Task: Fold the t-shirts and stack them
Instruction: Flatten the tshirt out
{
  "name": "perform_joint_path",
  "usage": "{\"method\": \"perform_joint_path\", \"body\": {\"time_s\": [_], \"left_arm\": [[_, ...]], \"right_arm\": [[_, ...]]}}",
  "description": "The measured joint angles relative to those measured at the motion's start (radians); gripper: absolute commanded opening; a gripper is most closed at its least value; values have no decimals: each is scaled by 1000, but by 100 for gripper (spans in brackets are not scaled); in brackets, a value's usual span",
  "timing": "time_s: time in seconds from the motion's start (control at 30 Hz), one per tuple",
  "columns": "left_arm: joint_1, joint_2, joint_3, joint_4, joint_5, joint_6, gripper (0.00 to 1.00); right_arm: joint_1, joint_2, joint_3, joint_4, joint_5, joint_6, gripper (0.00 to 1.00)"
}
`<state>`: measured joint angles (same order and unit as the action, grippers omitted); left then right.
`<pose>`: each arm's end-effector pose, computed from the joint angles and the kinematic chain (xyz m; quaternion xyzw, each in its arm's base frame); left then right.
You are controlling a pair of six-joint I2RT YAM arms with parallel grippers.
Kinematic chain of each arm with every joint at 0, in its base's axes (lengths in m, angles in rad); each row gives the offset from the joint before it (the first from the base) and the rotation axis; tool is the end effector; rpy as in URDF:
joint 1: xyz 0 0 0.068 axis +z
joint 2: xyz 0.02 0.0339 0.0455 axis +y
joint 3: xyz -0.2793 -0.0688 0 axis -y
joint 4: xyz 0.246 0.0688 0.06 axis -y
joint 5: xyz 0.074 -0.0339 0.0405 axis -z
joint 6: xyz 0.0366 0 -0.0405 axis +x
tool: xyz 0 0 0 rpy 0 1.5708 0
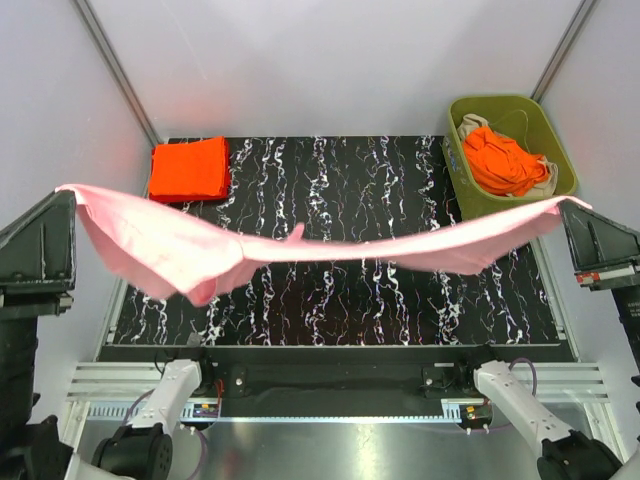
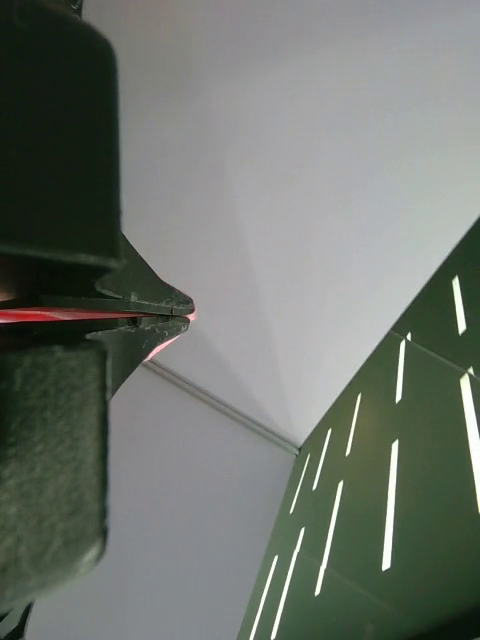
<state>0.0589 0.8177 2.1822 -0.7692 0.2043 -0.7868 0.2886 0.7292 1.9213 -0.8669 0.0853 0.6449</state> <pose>-0.0878 -0.0126 0.6319 -0.1092 0.4621 -0.3575 0.8042 -0.0455 -0.0168 0.5856 0.1374 0.5674 0.3430 0.7359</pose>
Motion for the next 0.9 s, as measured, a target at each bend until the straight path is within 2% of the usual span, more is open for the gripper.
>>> {"method": "perform_joint_path", "body": {"time_s": [0.13, 0.3, 0.53, 0.73, 0.9], "left_arm": [[0, -10, -1, -3, 13, -2, 0], [0, 6, -124, -26, 27, 27, 0], [0, 245, -216, -49, 61, 102, 0], [0, 510, -100, -82, -5, 176, 0], [0, 589, 7, -98, -52, 220, 0]], "right_arm": [[0, -16, -24, 1, -19, -8, 0], [0, 48, -101, -4, -43, -41, 0], [0, 297, -153, 17, -50, -73, 0], [0, 534, -56, 36, -18, -108, 0], [0, 609, 68, 46, -14, -135, 0]]}}
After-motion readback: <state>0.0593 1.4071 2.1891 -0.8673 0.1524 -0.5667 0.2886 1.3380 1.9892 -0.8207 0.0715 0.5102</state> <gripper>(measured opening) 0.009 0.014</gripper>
